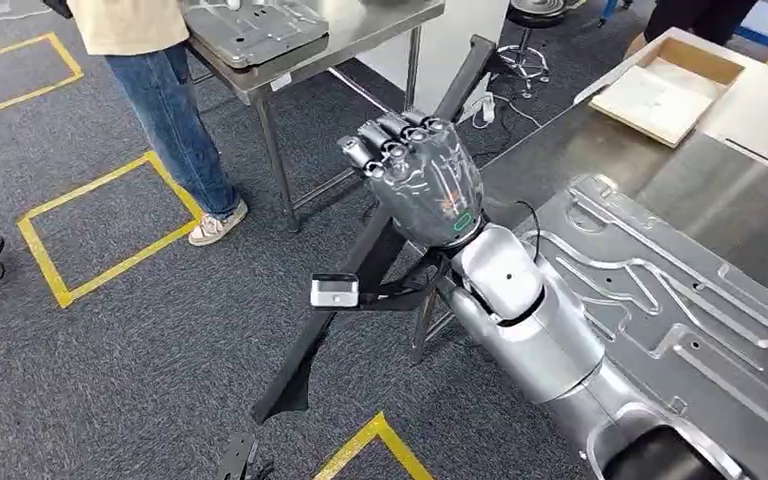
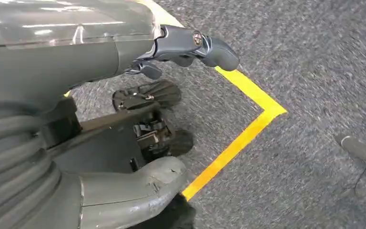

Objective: Take the parts from the cabinet and place them on the table.

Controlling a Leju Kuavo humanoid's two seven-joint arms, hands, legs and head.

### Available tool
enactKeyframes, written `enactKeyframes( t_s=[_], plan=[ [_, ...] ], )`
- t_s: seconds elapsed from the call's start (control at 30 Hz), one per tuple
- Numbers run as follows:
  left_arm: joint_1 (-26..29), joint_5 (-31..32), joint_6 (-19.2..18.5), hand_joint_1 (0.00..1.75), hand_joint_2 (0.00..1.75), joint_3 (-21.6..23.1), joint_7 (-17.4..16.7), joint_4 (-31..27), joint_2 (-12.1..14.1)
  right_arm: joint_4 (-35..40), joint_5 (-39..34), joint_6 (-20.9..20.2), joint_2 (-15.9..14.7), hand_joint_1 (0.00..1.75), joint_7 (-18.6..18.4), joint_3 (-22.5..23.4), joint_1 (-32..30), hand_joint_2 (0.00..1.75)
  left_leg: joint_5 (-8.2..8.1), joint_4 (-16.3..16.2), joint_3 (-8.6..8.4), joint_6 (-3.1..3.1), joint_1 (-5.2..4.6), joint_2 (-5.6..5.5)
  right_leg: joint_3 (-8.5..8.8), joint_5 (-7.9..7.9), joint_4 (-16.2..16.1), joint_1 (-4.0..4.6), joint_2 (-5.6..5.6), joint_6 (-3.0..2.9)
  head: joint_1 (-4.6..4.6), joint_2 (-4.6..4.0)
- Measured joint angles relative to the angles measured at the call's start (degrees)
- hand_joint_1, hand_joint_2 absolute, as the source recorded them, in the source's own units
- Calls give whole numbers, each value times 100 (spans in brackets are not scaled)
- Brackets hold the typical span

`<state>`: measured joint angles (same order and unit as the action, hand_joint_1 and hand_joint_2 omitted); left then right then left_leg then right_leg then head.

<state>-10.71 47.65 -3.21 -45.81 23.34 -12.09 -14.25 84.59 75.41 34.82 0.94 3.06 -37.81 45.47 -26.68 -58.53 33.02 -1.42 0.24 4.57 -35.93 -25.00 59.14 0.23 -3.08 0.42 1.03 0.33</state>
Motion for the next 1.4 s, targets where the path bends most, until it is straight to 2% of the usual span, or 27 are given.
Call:
enactKeyframes(
  t_s=[0.1, 0.13, 0.17, 0.2, 0.27, 0.3, 0.33, 0.4, 0.43, 0.47, 0.6, 0.63, 0.67, 0.7, 0.77, 0.8, 0.83, 0.9, 0.93, 0.97, 1.1, 1.13, 1.2, 1.27, 1.3, 1.33, 1.4],
  plan=[
    [-15, 0, 0, 0, 175, 0, 0, 0, -4, 2, 0, 2, -72, 175, -2, 28, -19, 175, -29, 8, -55, 89, -8, 159, -7, 22, -35, -30, 174, -74, 0, 0],
    [-20, 0, 0, 0, 175, 2, 0, 0, -2, 2, 0, 2, -79, 175, -2, 35, -20, 175, -113, -48, -34, 129, 24, 28, 30, 42, -71, -65, 205, -103, 3, 0],
    [-26, 0, 0, 0, 175, 2, 4, 0, -4, 0, 0, 2, -90, 175, -5, 42, -2, 175, -304, -311, 64, 142, 32, -205, 32, 52, -74, -77, 250, -148, -2, 0],
    [-24, 0, 0, 0, 175, 2, 2, 0, -4, 2, 2, 2, -90, 175, -4, 42, -3, 175, -525, -726, 251, 156, 39, -332, 28, 54, -73, -76, 298, -159, -4, 0],
    [-3, 0, 0, 0, 175, 0, 2, 0, -2, -2, 15, 0, -92, 175, -7, 42, -36, 175, -872, -1635, 687, 183, 45, -411, 18, 54, -59, -73, 425, -166, -2, 0],
    [9, 0, -2, 0, 175, 2, 2, 0, -2, -11, 75, -9, -101, 175, -22, 42, -49, 175, -861, -1834, 802, 189, 46, -411, 13, 53, -50, -72, 490, -166, -4, 0],
    [15, -2, -2, 0, 175, 0, 2, 0, -2, -22, 131, -15, -109, 175, -41, 42, -57, 175, -729, -1748, 782, 187, 48, -411, 14, 52, -40, -74, 552, -165, -2, 0],
    [7, -2, -9, 0, 175, 2, 2, 0, -2, -31, 188, -17, -140, 175, -77, 61, -60, 175, -155, -821, 388, 153, 57, -458, 19, 45, -17, -80, 708, -154, -2, 0],
    [6, -2, -17, 0, 175, 2, 2, 0, -2, -31, 195, -13, -160, 175, -81, 96, -63, 175, 90, -320, 171, 131, 71, -615, 11, 35, 0, -87, 762, -135, -4, 0],
    [7, -2, -20, 0, 175, 0, 7, 0, -2, -31, 195, -7, -191, 175, -92, 134, -64, 175, 2, -161, 86, 113, 79, -839, -16, 36, 15, -66, 801, -104, -2, 0],
    [7, -7, -26, 0, 175, 2, 17, 0, -4, -11, 199, 15, -383, 175, -109, 282, -161, 175, 40, -40, 59, 40, 54, -691, -84, 118, -38, -93, 1001, 55, -2, 0],
    [4, -13, -31, 0, 175, 4, 17, 0, -26, 4, 199, 15, -438, 175, -109, 313, -177, 175, 77, 15, 49, -10, 125, -631, -97, 106, -32, -92, 1009, 74, -6, 0],
    [-6, -13, -31, 0, 175, 4, 22, -2, -17, 35, 199, 22, -514, 175, -112, 380, -195, 175, 103, 55, 36, -62, 109, -568, -172, -63, 158, -70, 669, 98, 32, 0],
    [-9, -13, -31, 0, 175, 4, 24, -2, -17, 37, 199, 26, -549, 175, -123, 422, -204, 175, 107, 61, 37, -78, 96, -505, -349, -296, 537, -77, 488, 114, 33, 0],
    [22, -13, -33, 0, 175, 4, 24, -2, -9, 46, 201, 35, -623, 175, -129, 511, -294, 175, 98, 55, 38, -89, 75, -373, -765, -674, 1427, -96, 370, 149, 35, 0],
    [29, -13, -33, 0, 175, 4, 24, -2, -4, 48, 201, 37, -658, 175, -129, 551, -358, 175, 92, 48, 40, -95, 70, -304, -897, -717, 1692, -102, 353, 161, 35, 0],
    [27, -13, -33, 0, 175, 4, 24, -2, -4, 48, 203, 37, -680, 175, -129, 584, -406, 175, 82, 43, 39, -94, 70, -251, -885, -621, 1660, -107, 337, 166, 37, 0],
    [15, -13, -33, 0, 175, 4, 24, -2, -4, 52, 205, 39, -744, 175, -129, 645, -435, 175, 53, 18, 27, -79, 69, -144, -498, -186, 919, -102, 277, 148, 37, 0],
    [14, -13, -33, 0, 175, 4, 24, -2, -4, 70, 208, 42, -752, 175, -129, 689, -435, 175, 26, 9, 4, -64, 67, -88, -173, 57, 330, -89, 143, 117, 35, 0],
    [15, -11, -33, 0, 175, 4, 24, -2, -4, 83, 205, 57, -754, 175, -131, 719, -430, 175, 3, 4, -6, -41, 34, -45, -15, 18, 10, -36, -123, 95, 37, 0],
    [-5, 33, 42, 0, 175, 24, 28, -2, -4, 98, 208, 114, -750, 175, -136, 800, -447, 175, -28, 9, -47, 56, -15, 155, -58, 53, -3, 9, 118, -9, 35, 0],
    [-24, 33, 59, 0, 175, 31, 31, -2, -2, 109, 214, 114, -741, 175, -136, 811, -440, 175, -70, -7, -54, 102, -8, 143, -28, 79, -45, -42, 169, -51, 29, 0],
    [-59, 33, 79, 0, 175, 44, 37, -2, 0, 109, 223, 116, -706, 175, -136, 818, -411, 175, -431, -512, 142, 148, 35, -295, -17, 93, -63, -72, 248, -131, 29, 0],
    [-55, 31, 85, 0, 175, 46, 37, -2, 11, 107, 238, 116, -652, 175, -136, 815, -421, 175, -846, -1466, 586, 174, 39, -403, -22, 90, -57, -66, 378, -144, 31, 0],
    [-48, 31, 85, 0, 175, 46, 35, -2, 18, 105, 238, 116, -643, 175, -136, 815, -428, 175, -922, -1800, 757, 175, 38, -408, -27, 90, -47, -59, 446, -145, 31, 0],
    [-45, 28, 87, 0, 175, 46, 35, -2, 22, 98, 240, 116, -643, 175, -136, 815, -437, 175, -854, -1843, 795, 167, 38, -412, -26, 90, -38, -56, 510, -145, 31, 0],
    [-53, 28, 96, 0, 175, 48, 35, -2, 28, 96, 258, 116, -632, 175, -133, 818, -432, 175, -383, -1181, 517, 123, 38, -438, -23, 90, -19, -52, 647, -144, 31, 0]
  ],
)
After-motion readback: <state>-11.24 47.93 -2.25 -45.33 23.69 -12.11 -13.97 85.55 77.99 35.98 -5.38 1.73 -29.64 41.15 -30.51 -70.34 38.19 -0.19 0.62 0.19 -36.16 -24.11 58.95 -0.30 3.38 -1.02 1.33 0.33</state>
